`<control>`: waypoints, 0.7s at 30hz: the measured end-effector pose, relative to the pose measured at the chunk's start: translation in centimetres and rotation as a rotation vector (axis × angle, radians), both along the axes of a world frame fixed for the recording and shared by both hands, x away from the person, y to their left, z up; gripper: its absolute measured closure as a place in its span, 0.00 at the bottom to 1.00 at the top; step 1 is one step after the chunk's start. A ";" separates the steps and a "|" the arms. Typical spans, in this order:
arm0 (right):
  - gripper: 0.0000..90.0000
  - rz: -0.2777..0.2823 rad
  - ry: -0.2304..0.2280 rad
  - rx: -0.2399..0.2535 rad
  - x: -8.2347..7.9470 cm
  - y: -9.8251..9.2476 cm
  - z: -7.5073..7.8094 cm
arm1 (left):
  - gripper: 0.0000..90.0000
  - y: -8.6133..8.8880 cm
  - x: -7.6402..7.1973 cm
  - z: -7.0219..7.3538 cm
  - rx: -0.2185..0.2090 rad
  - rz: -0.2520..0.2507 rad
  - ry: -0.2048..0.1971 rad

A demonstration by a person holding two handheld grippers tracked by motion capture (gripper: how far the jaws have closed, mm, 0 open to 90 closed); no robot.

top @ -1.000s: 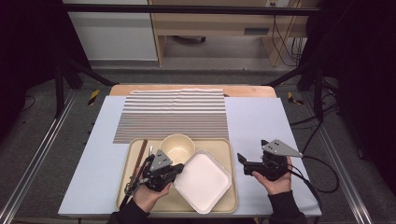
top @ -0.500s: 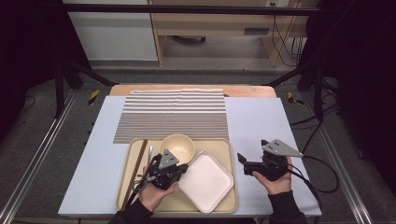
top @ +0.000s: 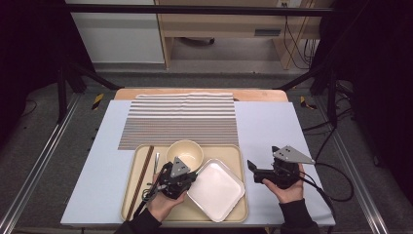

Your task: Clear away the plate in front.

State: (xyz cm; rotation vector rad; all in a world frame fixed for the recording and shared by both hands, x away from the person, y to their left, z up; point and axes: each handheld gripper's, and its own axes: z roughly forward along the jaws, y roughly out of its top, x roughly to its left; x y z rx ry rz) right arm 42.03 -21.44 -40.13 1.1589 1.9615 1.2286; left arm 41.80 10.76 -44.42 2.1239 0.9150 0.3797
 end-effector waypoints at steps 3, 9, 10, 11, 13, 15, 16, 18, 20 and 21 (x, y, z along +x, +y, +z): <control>0.04 0.001 0.000 0.000 0.0 0.0 0.0 | 0.96 0.0 0.1 -0.4 0.012 0.002 0.009; 0.04 -0.001 -0.004 0.002 0.0 0.0 0.0 | 1.00 -0.1 0.1 -1.2 0.055 0.000 0.015; 0.04 -0.001 -0.004 0.001 0.0 0.0 0.0 | 1.00 -0.1 0.0 -1.3 0.050 -0.004 0.014; 0.04 -0.002 -0.003 -0.001 0.0 0.0 0.0 | 1.00 -0.2 0.0 -1.3 0.050 -0.012 0.016; 0.04 0.000 -0.001 -0.002 0.0 0.0 0.0 | 1.00 -0.5 -0.2 -1.5 0.062 -0.024 0.014; 0.04 -0.001 -0.003 -0.002 0.0 0.0 0.0 | 1.00 -0.5 -0.3 -1.6 0.060 -0.027 0.012; 0.04 -0.001 -0.006 -0.002 0.0 0.0 0.0 | 1.00 -0.4 -0.3 -1.5 0.057 -0.025 0.008; 0.04 -0.002 -0.007 0.001 0.0 -0.1 0.1 | 1.00 -0.1 -0.4 -1.1 0.038 -0.025 -0.003; 0.04 -0.002 -0.007 0.000 0.0 -0.1 0.1 | 1.00 0.2 -0.7 -0.4 0.013 -0.035 -0.025; 0.04 -0.002 -0.007 0.000 0.0 -0.1 0.1 | 0.99 0.4 -0.9 0.0 -0.001 -0.039 -0.038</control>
